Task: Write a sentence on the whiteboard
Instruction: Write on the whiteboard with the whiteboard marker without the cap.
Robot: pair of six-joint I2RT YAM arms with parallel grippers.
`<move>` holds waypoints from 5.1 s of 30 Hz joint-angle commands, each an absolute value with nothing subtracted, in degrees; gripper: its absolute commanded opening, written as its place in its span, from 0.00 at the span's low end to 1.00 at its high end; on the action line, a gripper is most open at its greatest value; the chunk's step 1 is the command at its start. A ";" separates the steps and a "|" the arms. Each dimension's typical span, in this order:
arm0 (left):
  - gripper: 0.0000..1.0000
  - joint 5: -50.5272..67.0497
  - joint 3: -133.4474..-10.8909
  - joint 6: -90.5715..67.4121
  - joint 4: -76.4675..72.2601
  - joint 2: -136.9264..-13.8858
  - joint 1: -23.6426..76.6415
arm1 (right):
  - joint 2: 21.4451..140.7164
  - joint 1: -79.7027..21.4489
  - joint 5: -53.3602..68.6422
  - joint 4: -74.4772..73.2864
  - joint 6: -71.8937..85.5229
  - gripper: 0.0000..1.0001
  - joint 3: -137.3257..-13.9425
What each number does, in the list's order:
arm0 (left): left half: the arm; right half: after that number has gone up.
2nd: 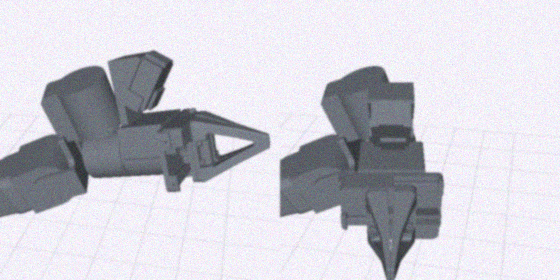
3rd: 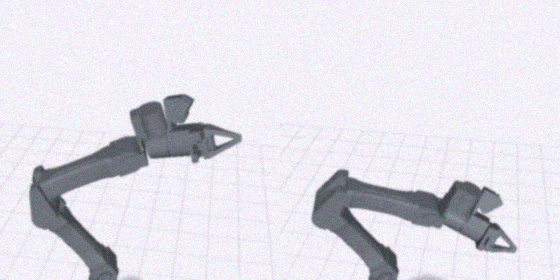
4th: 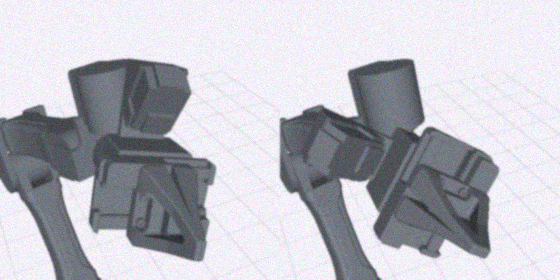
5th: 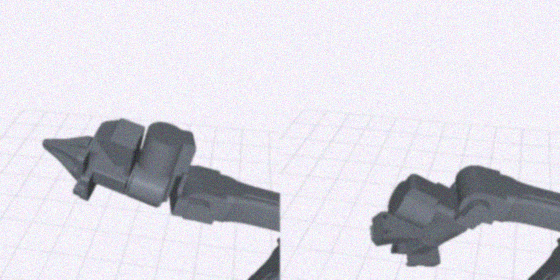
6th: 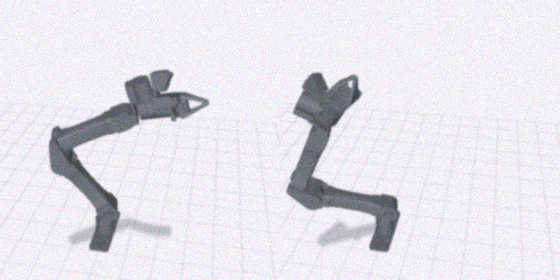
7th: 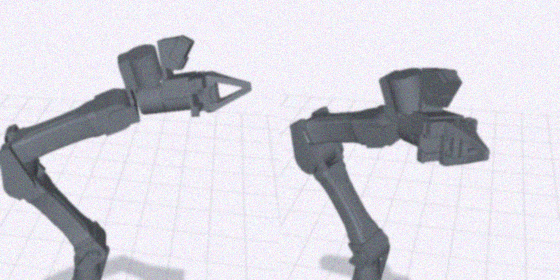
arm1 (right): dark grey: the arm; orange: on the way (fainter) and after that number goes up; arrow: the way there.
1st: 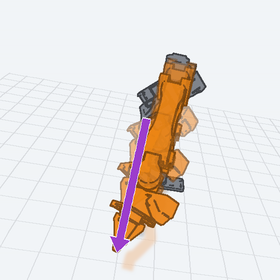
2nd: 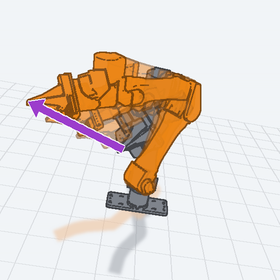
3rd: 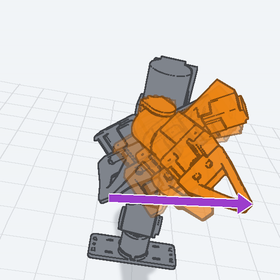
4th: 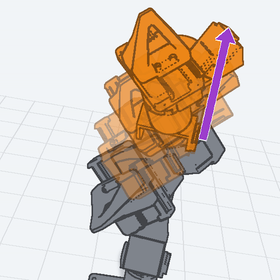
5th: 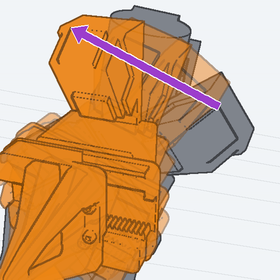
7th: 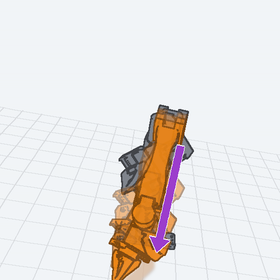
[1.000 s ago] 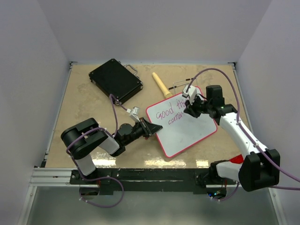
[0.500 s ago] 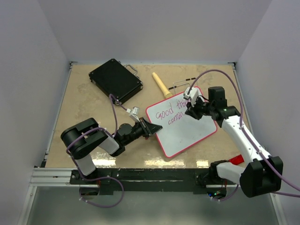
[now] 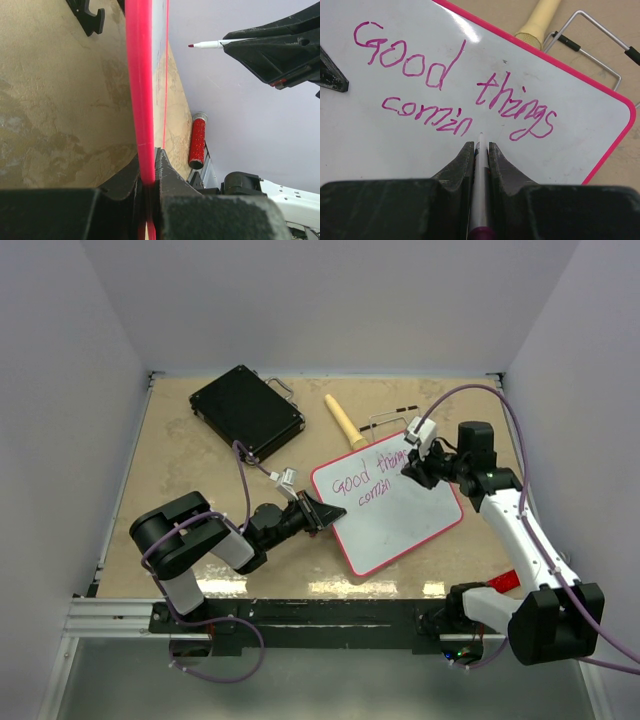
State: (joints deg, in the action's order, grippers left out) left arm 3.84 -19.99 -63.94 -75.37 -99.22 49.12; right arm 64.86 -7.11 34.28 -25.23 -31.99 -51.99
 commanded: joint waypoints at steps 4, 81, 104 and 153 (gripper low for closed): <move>0.00 5.63 -18.37 -58.97 -94.74 -99.05 49.04 | 65.13 -6.59 37.70 -23.38 -31.64 0.00 -51.15; 0.00 6.06 -18.72 -59.15 -95.54 -99.93 48.96 | 71.37 -7.73 38.32 -27.33 -35.86 0.00 -52.12; 0.00 6.24 -18.98 -58.71 -94.48 -99.23 48.87 | 70.14 -7.65 32.87 -21.10 -31.55 0.00 -52.65; 0.00 5.98 -18.37 -58.89 -95.36 -99.05 48.87 | 71.63 -10.19 37.09 -35.77 -44.12 0.00 -52.65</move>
